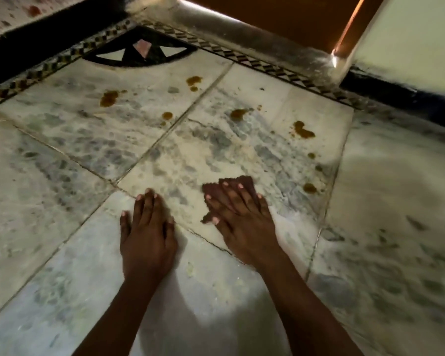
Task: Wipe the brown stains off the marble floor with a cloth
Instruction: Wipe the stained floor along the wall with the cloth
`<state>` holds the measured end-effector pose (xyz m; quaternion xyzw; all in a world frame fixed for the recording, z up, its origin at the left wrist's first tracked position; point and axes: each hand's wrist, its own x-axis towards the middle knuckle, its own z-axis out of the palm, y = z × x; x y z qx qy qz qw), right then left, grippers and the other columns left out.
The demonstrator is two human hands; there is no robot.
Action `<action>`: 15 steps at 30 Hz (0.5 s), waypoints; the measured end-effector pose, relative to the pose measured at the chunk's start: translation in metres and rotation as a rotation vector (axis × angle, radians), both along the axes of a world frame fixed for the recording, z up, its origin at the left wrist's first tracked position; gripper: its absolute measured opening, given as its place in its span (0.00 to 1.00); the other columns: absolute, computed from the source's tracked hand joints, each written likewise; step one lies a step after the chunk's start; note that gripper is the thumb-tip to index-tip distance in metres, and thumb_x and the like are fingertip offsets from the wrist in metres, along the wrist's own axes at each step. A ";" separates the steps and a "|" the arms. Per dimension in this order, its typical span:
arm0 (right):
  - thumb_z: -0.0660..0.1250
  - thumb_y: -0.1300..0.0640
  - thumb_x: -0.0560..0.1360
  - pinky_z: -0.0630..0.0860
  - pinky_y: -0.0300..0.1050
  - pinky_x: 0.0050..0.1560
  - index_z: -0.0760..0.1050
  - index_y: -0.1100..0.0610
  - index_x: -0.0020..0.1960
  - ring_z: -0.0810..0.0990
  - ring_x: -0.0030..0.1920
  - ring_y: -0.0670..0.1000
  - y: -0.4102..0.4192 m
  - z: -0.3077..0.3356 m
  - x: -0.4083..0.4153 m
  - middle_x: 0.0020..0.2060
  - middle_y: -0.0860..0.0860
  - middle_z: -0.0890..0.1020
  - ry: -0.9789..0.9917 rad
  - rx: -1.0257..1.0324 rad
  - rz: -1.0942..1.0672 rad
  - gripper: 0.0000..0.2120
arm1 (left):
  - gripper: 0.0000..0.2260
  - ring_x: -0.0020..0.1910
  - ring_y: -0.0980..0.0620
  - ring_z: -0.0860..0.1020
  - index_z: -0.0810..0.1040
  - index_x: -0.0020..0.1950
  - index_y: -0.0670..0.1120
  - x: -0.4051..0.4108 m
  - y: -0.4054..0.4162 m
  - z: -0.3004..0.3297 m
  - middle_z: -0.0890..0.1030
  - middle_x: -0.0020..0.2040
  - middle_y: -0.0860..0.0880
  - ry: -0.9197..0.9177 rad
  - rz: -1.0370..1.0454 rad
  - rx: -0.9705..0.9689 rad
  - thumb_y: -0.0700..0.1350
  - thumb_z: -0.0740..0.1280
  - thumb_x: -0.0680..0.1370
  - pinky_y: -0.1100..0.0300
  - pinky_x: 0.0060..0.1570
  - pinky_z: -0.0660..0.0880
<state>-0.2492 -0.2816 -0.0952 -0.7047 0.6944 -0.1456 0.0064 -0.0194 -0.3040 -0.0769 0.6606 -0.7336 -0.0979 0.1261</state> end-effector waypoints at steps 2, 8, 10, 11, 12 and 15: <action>0.51 0.37 0.86 0.59 0.67 0.80 0.65 0.35 0.81 0.60 0.85 0.55 -0.043 0.002 -0.004 0.84 0.46 0.63 -0.053 -0.039 -0.179 0.24 | 0.32 0.86 0.47 0.56 0.60 0.86 0.44 -0.002 0.000 0.000 0.58 0.87 0.47 -0.009 0.012 -0.006 0.56 0.49 0.84 0.40 0.84 0.52; 0.54 0.40 0.86 0.61 0.67 0.79 0.65 0.38 0.83 0.56 0.86 0.54 -0.040 0.022 0.035 0.85 0.46 0.61 -0.032 -0.038 0.093 0.25 | 0.29 0.86 0.49 0.56 0.62 0.85 0.45 -0.006 0.002 0.002 0.59 0.86 0.48 0.012 0.066 -0.037 0.53 0.53 0.85 0.40 0.83 0.55; 0.53 0.39 0.87 0.60 0.63 0.81 0.56 0.35 0.85 0.51 0.87 0.49 0.022 0.024 0.017 0.86 0.42 0.55 -0.030 0.029 0.098 0.26 | 0.29 0.86 0.49 0.57 0.63 0.85 0.45 -0.006 0.003 0.000 0.59 0.86 0.48 0.007 0.057 -0.056 0.52 0.55 0.84 0.40 0.83 0.56; 0.53 0.39 0.87 0.61 0.63 0.80 0.55 0.35 0.85 0.51 0.87 0.49 0.044 0.027 0.001 0.86 0.41 0.54 -0.019 0.026 0.014 0.27 | 0.29 0.86 0.49 0.57 0.63 0.85 0.45 -0.008 0.004 -0.001 0.59 0.86 0.49 0.008 0.062 -0.064 0.52 0.55 0.84 0.41 0.83 0.56; 0.53 0.40 0.86 0.62 0.64 0.79 0.55 0.36 0.85 0.52 0.87 0.51 0.050 0.021 -0.013 0.86 0.42 0.55 -0.020 0.021 -0.110 0.27 | 0.28 0.86 0.50 0.57 0.63 0.85 0.45 -0.008 0.003 -0.001 0.59 0.86 0.49 0.012 0.070 -0.067 0.52 0.55 0.84 0.41 0.83 0.56; 0.50 0.40 0.87 0.56 0.66 0.82 0.59 0.40 0.85 0.53 0.87 0.58 0.007 0.013 -0.023 0.86 0.49 0.57 -0.050 -0.007 -0.488 0.26 | 0.29 0.86 0.49 0.57 0.63 0.85 0.45 -0.005 0.002 -0.002 0.60 0.86 0.48 0.019 0.046 -0.072 0.52 0.53 0.84 0.42 0.83 0.54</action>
